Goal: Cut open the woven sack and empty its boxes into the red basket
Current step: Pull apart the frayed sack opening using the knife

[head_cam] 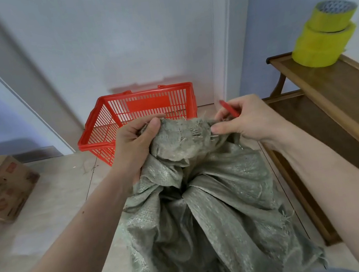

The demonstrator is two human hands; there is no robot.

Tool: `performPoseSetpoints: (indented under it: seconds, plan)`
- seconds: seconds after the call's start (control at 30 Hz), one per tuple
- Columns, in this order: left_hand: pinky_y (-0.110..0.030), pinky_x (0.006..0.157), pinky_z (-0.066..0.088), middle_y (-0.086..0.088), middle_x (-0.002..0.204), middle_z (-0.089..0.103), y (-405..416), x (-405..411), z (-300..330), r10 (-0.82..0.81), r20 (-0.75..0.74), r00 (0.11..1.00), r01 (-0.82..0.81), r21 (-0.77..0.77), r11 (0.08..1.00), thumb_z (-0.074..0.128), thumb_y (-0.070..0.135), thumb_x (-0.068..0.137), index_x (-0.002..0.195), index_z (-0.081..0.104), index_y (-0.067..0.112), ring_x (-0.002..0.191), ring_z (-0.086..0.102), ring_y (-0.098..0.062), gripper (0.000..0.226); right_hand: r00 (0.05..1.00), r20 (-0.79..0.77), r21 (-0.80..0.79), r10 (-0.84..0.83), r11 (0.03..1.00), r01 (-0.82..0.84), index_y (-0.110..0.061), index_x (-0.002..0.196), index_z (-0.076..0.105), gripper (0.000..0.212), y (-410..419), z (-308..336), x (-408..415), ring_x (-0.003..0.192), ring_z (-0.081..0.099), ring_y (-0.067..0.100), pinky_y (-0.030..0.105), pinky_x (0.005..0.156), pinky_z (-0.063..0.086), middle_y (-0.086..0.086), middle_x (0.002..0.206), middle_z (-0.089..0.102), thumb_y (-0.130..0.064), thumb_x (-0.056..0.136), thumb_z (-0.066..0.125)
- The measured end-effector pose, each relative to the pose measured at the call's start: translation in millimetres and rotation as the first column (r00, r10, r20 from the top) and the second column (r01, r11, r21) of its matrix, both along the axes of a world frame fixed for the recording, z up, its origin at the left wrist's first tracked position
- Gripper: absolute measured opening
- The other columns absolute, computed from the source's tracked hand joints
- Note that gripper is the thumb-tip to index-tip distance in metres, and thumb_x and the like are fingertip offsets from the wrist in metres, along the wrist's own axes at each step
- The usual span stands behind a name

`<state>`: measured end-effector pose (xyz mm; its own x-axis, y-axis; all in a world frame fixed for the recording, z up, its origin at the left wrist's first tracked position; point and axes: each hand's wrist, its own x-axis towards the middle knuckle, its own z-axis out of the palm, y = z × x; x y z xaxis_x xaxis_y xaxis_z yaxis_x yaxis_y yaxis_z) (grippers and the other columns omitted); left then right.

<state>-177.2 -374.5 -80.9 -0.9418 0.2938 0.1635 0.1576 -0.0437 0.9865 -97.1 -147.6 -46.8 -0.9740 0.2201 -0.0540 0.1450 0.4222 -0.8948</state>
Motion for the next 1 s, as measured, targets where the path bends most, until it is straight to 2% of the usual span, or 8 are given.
performPoseSetpoints:
  seconds: [0.17, 0.3, 0.43, 0.57, 0.7, 0.8, 0.9, 1.0]
  plan:
    - [-0.019, 0.073, 0.053, 0.013, 0.086, 0.075, 2.0, -7.8, 4.7, 0.107, -0.104, 0.989, -0.118, -0.115, 0.986, 0.064, 0.019, 0.096, 0.097, 0.076, 0.021, 0.083, 0.068, -0.004, 0.012, 0.99, -0.073, -0.026, -0.118, 0.993, 0.117, -0.01, 0.079, 0.075, 0.012, 2.3, 7.8, -3.8, 0.075, 0.065, 0.004, 0.018, 0.069, 0.046, -0.003, 0.076, 0.068, -0.012, 0.074, 0.085]
    - [-0.019, 0.062, 0.054, 0.012, 0.072, 0.07, 9.5, -2.6, 14.4, -0.106, 0.013, 0.994, 0.105, -0.293, 0.95, 0.074, 0.044, 0.079, 0.098, 0.075, 0.018, 0.069, 0.064, -0.009, 0.032, 0.986, -0.098, -0.101, -0.138, 0.987, 0.128, -0.009, 0.08, 0.074, 0.02, 0.4, 10.1, -4.5, 0.068, 0.065, 0.009, 0.014, 0.061, 0.055, 0.005, 0.076, 0.068, -0.002, 0.068, 0.087]
    - [-0.04, 0.077, 0.059, -0.011, 0.083, 0.072, 9.1, -2.2, 18.1, -0.141, 0.15, 0.979, 0.16, -0.124, 0.979, 0.079, 0.028, 0.072, 0.081, 0.076, 0.014, 0.076, 0.068, -0.024, 0.018, 0.992, -0.085, -0.122, -0.09, 0.989, 0.08, -0.013, 0.088, 0.075, 0.03, 0.2, 11.6, -1.4, 0.076, 0.065, 0.015, 0.026, 0.071, 0.058, 0.008, 0.087, 0.068, -0.002, 0.064, 0.089]
    - [-0.041, 0.076, 0.061, -0.012, 0.087, 0.069, 13.5, -0.3, 21.0, -0.212, 0.282, 0.936, 0.203, 0.06, 0.977, 0.07, 0.025, 0.084, 0.093, 0.063, 0.01, 0.079, 0.069, -0.025, 0.019, 0.997, -0.082, -0.11, 0.014, 0.994, -0.023, -0.017, 0.086, 0.075, 0.019, -3.9, 8.0, -0.3, 0.068, 0.062, 0.005, 0.022, 0.072, 0.055, -0.011, 0.073, 0.068, -0.017, 0.071, 0.088]
    - [-0.044, 0.074, 0.062, -0.014, 0.091, 0.071, 21.2, 7.0, 25.9, -0.193, 0.322, 0.927, 0.192, 0.037, 0.981, 0.061, 0.027, 0.097, 0.098, 0.056, 0.009, 0.085, 0.071, -0.03, 0.018, 0.993, -0.113, -0.045, -0.042, 0.998, 0.037, -0.007, 0.075, 0.069, 0.027, -6.9, 4.9, -6.4, 0.054, 0.051, -0.002, 0.026, 0.063, 0.042, -0.017, 0.056, 0.059, -0.031, 0.087, 0.074]
    - [-0.046, 0.084, 0.06, -0.009, 0.097, 0.072, 24.6, 12.6, 29.8, -0.232, 0.303, 0.924, 0.261, -0.057, 0.964, 0.071, 0.04, 0.083, 0.101, 0.059, 0.007, 0.093, 0.071, -0.028, 0.04, 0.994, -0.097, -0.029, -0.041, 0.999, 0.038, -0.008, 0.074, 0.065, 0.031, -7.3, 5.0, -6.4, 0.044, 0.042, -0.002, 0.024, 0.06, 0.035, -0.018, 0.045, 0.045, -0.033, 0.091, 0.069]
    - [-0.031, 0.077, 0.06, -0.001, 0.084, 0.077, 28.6, 17.5, 30.7, -0.244, 0.238, 0.94, 0.28, -0.131, 0.951, 0.076, 0.021, 0.082, 0.093, 0.07, 0.009, 0.084, 0.075, -0.017, 0.018, 0.993, -0.117, 0.003, -0.01, 1.0, 0.01, -0.003, 0.075, 0.065, 0.033, -9.2, 7.9, -2.5, 0.053, 0.049, 0.005, 0.026, 0.062, 0.039, -0.013, 0.054, 0.052, -0.032, 0.091, 0.07]
    - [-0.034, 0.089, 0.058, -0.011, 0.102, 0.078, 30.8, 16.7, 28.3, -0.187, 0.243, 0.952, 0.224, -0.135, 0.965, 0.074, 0.013, 0.087, 0.103, 0.073, 0.004, 0.099, 0.074, -0.023, 0.019, 0.992, -0.122, 0.034, -0.001, 0.999, 0.005, 0.001, 0.08, 0.067, 0.034, -9.9, 9.9, 0.5, 0.09, 0.066, 0.029, 0.033, 0.082, 0.049, 0.015, 0.092, 0.072, -0.031, 0.091, 0.07]
